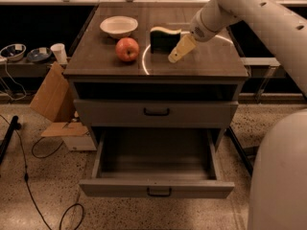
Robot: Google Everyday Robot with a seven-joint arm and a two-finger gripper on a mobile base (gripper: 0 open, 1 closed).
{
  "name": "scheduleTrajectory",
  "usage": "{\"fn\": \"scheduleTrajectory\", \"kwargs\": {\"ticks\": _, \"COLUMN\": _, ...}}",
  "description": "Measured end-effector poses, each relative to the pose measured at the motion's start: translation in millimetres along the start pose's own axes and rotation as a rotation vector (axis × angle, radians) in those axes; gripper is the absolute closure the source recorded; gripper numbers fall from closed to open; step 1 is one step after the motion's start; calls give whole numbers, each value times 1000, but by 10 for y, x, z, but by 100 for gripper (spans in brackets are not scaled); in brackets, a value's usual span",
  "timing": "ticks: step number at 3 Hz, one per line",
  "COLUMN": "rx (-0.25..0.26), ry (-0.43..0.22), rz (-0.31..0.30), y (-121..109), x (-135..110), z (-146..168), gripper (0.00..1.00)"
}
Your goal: Place sponge into middle drawer
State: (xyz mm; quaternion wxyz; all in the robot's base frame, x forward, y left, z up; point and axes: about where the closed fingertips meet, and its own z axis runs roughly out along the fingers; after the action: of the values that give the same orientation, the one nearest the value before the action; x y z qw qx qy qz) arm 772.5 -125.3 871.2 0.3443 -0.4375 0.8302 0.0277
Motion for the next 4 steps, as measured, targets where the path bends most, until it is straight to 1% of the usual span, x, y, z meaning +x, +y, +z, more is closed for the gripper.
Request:
{"fn": "scheduleTrajectory", "kwargs": {"ticks": 1, "rx": -22, "ry": -20, "rz": 24, "y": 58, "x": -153, "z": 167, "gripper": 0}}
{"fn": "scheduleTrajectory", "kwargs": {"ticks": 2, "rx": -38, "ry": -33, "rz": 32, "y": 100, "x": -251, "z": 254, "gripper": 0}}
{"fn": "scheduleTrajectory", "kwargs": {"ticks": 3, "rx": -60, "ry": -55, "rz": 20, "y": 143, "x": -392, "z": 348, "gripper": 3}}
{"fn": "scheduleTrajectory", "kwargs": {"ticks": 4, "rx": -77, "ry": -72, "rz": 6, "y": 173, "x": -457, "z": 386, "gripper": 25}}
